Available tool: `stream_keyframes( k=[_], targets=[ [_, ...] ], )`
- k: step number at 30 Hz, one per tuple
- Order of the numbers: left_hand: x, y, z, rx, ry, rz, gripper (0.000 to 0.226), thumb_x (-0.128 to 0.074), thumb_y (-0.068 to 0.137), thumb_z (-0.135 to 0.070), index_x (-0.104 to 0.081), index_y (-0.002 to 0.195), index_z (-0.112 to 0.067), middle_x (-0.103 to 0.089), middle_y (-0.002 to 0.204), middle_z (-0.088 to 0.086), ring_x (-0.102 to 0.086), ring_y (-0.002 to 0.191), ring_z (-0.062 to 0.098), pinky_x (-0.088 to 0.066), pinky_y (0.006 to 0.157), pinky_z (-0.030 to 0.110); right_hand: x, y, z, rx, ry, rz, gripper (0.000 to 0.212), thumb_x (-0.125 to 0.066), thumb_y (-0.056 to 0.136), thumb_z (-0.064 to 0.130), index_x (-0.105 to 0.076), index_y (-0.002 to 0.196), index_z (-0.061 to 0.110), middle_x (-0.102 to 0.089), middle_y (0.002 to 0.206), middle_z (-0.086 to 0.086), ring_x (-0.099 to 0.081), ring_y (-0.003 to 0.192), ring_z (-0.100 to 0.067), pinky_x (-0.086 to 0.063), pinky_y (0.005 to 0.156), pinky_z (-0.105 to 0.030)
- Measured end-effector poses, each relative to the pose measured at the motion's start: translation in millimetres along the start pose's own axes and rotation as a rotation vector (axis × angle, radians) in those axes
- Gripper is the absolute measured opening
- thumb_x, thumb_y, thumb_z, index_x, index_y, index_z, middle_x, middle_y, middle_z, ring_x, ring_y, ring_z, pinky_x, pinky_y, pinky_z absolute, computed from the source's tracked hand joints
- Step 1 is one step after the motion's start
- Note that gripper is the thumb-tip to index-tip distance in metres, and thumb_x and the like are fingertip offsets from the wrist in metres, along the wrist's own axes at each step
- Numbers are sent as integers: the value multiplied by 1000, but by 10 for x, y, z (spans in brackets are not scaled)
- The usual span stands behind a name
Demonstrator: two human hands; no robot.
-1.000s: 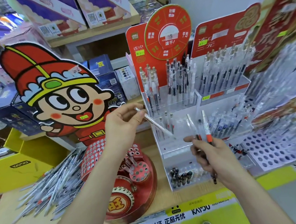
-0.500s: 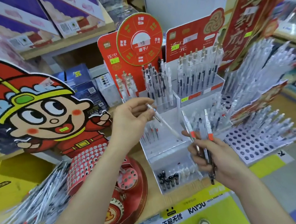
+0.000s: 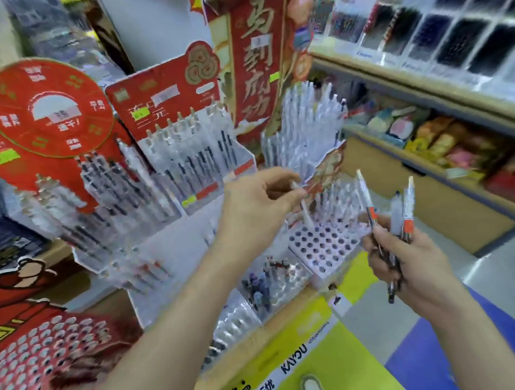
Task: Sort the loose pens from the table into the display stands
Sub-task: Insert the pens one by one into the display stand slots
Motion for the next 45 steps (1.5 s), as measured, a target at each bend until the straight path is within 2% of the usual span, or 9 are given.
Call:
stream_keyframes(
  k=[3,7,18,27,33,35,37,41,45],
  targets=[
    [-462,136,169,21,105,44,12,-72,86,-18,-70,94,-26,-66,78,-14,-64,75,0,-53,79,19,321,81,-3,-9,44,-70,23,-43,99,8,-66,97,12,-49,67,-9,-34,38,-10,-23,34,-15],
    [-908,224,375,64,213,69,20,-68,89,-22,-70,109,-18,-71,98,-1,-64,92,10,-51,92,28,548,157,-58,-27,39,-81,26,-45,99,9,-54,123,2,-49,68,-8,-34,40,-10,-25,34,-16],
    [-1382,393,906,140,262,92,22,-70,87,-19,-72,108,-15,-73,93,1,-68,82,16,-54,82,33,696,273,-101,-73,-44,-46,20,-50,99,13,-61,114,8,-54,71,-7,-38,47,-14,-28,39,-18],
    [-1776,548,976,-143,580,282,26,-54,97,-28,-69,86,-10,-65,79,2,-59,78,22,-49,71,39,613,376,-97,-121,9,-10,33,-53,96,20,-55,126,8,-58,66,-8,-40,43,-14,-29,37,-18],
    [-1815,576,958,-64,687,281,29,-56,95,-38,-64,115,-18,-71,96,2,-64,89,23,-51,72,36,397,362,-84,-152,44,82,35,-54,88,33,-59,107,4,-54,60,-9,-27,35,-12,-24,36,-19],
    [-1751,534,941,29,612,279,35,-61,92,-38,-59,124,-22,-70,90,1,-63,82,21,-51,73,35,327,342,-103,-184,103,113,35,-54,88,33,-59,105,3,-52,58,-7,-25,33,-9,-24,35,-18],
    [-1565,464,837,137,374,197,25,-60,94,-31,-65,116,-23,-69,84,-3,-61,69,14,-51,69,32,252,326,-99,-202,149,147,29,-56,86,32,-63,97,6,-50,56,-5,-24,32,-8,-22,34,-18],
    [-1211,111,530,465,-564,127,28,-50,97,-33,-67,94,-10,-71,79,9,-59,57,17,-51,53,28,46,334,-61,-185,141,252,27,-76,74,39,-68,81,15,-47,55,-7,-25,32,-8,-20,35,-18],
    [-590,-48,190,352,-572,-5,25,-61,78,-34,-67,89,-13,-66,67,0,-57,56,15,-50,51,25,-360,241,-7,-155,23,431,42,-88,62,46,-64,81,17,-48,54,-7,-26,33,-8,-17,38,-18]
  ],
)
Point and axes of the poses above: each hand's wrist, its own y-axis towards the middle knuckle, its own x-axis out of the back of the hand, z = x × y, the point moved 10 cm from there along y, towards the middle knuckle
